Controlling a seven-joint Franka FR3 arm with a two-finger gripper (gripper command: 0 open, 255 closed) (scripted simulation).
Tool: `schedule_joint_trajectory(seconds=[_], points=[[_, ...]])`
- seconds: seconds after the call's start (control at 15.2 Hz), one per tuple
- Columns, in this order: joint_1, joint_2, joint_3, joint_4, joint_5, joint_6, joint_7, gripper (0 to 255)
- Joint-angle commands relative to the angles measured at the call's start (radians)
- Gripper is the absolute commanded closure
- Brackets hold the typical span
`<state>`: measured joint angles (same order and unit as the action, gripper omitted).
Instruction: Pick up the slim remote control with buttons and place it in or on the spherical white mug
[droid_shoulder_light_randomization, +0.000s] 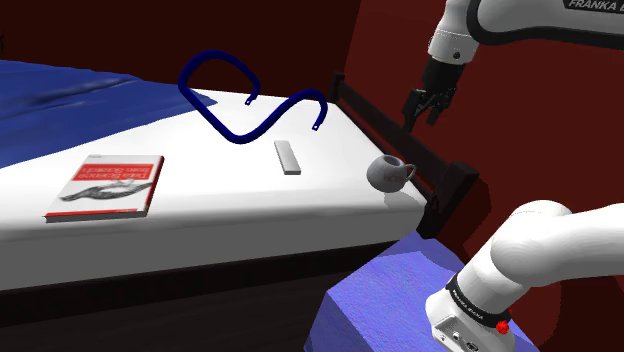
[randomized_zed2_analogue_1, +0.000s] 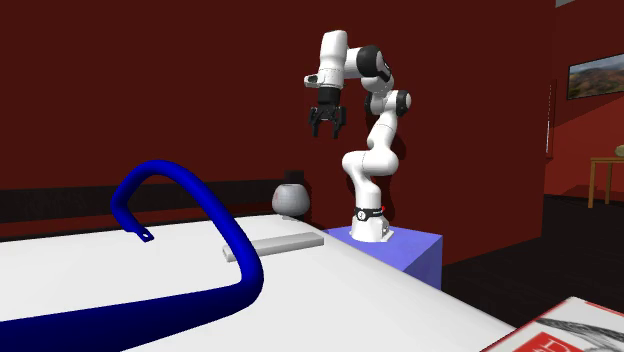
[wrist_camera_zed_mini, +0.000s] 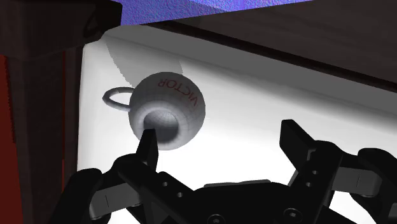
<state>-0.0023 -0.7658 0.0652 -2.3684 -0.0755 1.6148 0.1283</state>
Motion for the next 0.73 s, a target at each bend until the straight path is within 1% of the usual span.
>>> schedule_joint_trajectory(seconds=[0.0,0.33,0.66], points=[[0.0,0.0,0.0,0.0,0.0,0.0,0.0,0],[0.003,0.163,0.029,0.023,0.029,0.134,0.056,0],[0.004,0.341,0.056,0.08,0.047,0.251,0.108,0]])
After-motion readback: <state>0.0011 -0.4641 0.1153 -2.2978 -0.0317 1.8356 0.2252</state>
